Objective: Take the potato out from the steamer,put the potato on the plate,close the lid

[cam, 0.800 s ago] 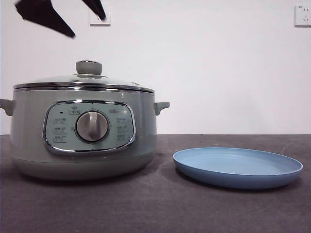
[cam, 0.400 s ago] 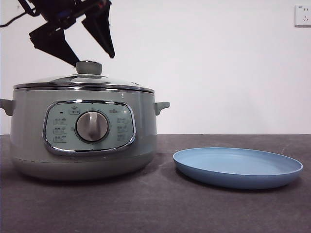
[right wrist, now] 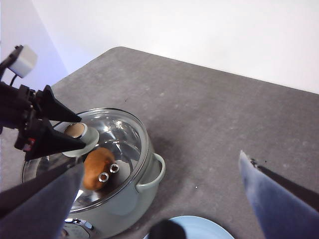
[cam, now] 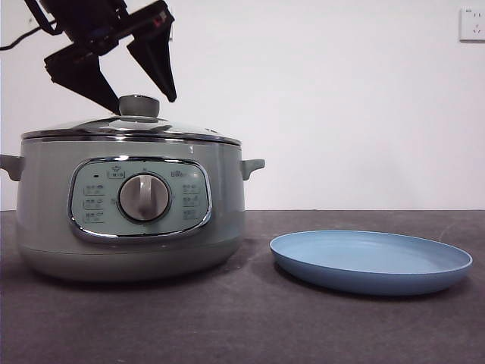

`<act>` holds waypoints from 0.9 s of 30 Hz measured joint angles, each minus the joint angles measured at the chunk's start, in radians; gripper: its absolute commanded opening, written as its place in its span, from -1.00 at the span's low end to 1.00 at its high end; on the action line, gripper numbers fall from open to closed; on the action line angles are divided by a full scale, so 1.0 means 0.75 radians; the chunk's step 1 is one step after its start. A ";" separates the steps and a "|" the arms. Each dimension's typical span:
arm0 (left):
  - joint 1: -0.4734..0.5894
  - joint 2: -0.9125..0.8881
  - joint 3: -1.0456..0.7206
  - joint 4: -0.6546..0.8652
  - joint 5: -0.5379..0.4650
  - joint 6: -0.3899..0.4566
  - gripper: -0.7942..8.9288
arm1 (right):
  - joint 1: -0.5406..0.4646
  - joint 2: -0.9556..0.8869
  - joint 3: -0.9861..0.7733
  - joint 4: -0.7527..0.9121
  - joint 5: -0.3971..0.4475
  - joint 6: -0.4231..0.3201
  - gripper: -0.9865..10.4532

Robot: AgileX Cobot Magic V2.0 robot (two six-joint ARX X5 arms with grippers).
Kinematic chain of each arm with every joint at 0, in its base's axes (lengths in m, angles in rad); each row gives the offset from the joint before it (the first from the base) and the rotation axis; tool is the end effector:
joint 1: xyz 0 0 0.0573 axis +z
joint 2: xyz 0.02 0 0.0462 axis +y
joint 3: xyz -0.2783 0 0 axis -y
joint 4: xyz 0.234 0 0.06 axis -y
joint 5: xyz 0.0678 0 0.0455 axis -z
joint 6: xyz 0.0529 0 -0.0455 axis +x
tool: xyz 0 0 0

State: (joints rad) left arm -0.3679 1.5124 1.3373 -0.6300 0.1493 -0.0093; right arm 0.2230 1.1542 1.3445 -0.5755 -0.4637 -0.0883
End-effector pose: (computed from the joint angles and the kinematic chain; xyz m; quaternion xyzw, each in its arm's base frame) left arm 0.3031 -0.1253 0.3131 0.0386 0.3905 -0.2335 0.8897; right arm 0.2215 0.0745 0.4179 -0.0178 0.1753 0.3385 0.9243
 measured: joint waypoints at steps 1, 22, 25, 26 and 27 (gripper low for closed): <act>0.000 0.008 0.000 -0.006 -0.001 0.001 0.11 | 0.000 0.000 0.000 0.000 0.000 0.000 0.11; -0.003 0.032 0.020 -0.026 -0.032 0.034 -0.85 | 0.000 0.000 0.000 -0.043 -0.001 0.000 0.11; -0.003 0.042 0.050 -0.065 -0.032 0.035 -0.85 | 0.000 0.000 0.000 -0.045 -0.001 0.000 0.11; -0.003 0.047 0.067 -0.084 -0.032 0.034 -0.85 | 0.000 0.000 0.000 -0.044 -0.001 0.000 0.11; -0.003 0.055 0.096 -0.114 -0.032 0.034 -0.85 | 0.000 0.000 0.000 -0.045 -0.003 0.000 0.11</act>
State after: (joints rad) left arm -0.3698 1.5536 1.4090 -0.7158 0.1253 0.0162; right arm 0.2230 1.1542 1.3445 -0.6090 -0.4656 -0.0883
